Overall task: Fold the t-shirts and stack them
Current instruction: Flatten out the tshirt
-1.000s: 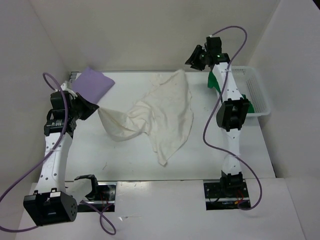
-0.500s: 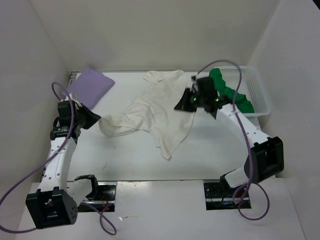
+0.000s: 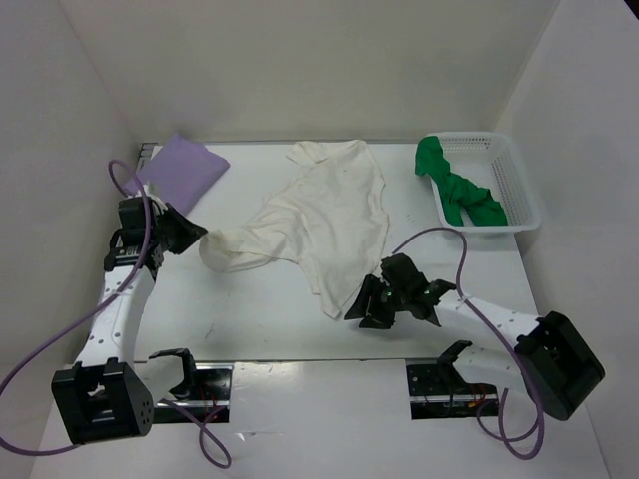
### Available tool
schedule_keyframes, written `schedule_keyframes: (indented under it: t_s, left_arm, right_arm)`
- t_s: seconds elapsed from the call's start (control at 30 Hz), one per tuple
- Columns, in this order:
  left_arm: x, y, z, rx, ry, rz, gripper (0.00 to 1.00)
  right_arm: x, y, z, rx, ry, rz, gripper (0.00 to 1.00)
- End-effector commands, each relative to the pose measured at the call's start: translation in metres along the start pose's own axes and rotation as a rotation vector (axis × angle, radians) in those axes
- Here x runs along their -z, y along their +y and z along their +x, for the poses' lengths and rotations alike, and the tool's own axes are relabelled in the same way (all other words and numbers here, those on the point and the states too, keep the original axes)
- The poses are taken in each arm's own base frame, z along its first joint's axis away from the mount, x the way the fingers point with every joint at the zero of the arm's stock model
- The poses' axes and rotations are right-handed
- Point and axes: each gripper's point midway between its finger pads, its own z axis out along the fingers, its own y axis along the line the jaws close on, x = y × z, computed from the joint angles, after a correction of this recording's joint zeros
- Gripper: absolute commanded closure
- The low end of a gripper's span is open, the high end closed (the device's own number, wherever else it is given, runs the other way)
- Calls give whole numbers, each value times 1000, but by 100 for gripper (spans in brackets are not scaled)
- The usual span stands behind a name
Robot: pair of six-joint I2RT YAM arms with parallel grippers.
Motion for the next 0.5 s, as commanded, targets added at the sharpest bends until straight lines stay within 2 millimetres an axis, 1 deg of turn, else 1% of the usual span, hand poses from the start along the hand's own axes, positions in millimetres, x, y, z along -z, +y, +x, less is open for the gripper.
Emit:
schedule_keyframes:
  t_s: [0.0,0.03,0.07,0.1,0.13,0.23,0.27,0.3,0.33,0.37,0.4,0.43,0.47]
  left_arm:
    - [0,-10,-4,-33,-6,33,89]
    - [0,-8,-3,-30,1,28,90]
    - [0,-11,0,-36,8,34,90]
    - [-2,-9,1,-33,15,29,90]
    - [-3,-12,3,-39,22,35,90]
    - [-3,-10,2,-39,16,27,90]
    - [-4,-8,5,-37,23,22,90]
    - [-4,-9,7,-37,30,32,90]
    - [-4,-11,5,-39,23,37,90]
    - [-4,-13,7,-44,29,42,90]
    - [-4,-13,7,-44,29,42,90]
    - [-4,-13,7,-44,29,42,90]
    - [-4,-13,7,-44,29,42,90]
  right_arm:
    - [1,27,-2,-79,-62,-173,42]
    - [5,31,-2,-92,-77,-206,42]
    - [2,23,3,-141,-70,-203,42]
    - [4,29,0,-150,-87,-246,42]
    - [8,33,1,-160,-91,-284,42]
    - [17,37,-17,-178,-196,-284,42]
    - [15,36,-16,-213,-193,-294,44]
    - [18,47,-19,-212,-205,-352,44]
    - [11,43,-15,-227,-193,-337,44]
    - [7,48,-8,-210,-180,-325,44]
    - [7,61,-10,-192,-195,-329,45]
    - [4,66,-14,-184,-222,-320,45]
    - [-6,66,-12,-168,-212,-282,45]
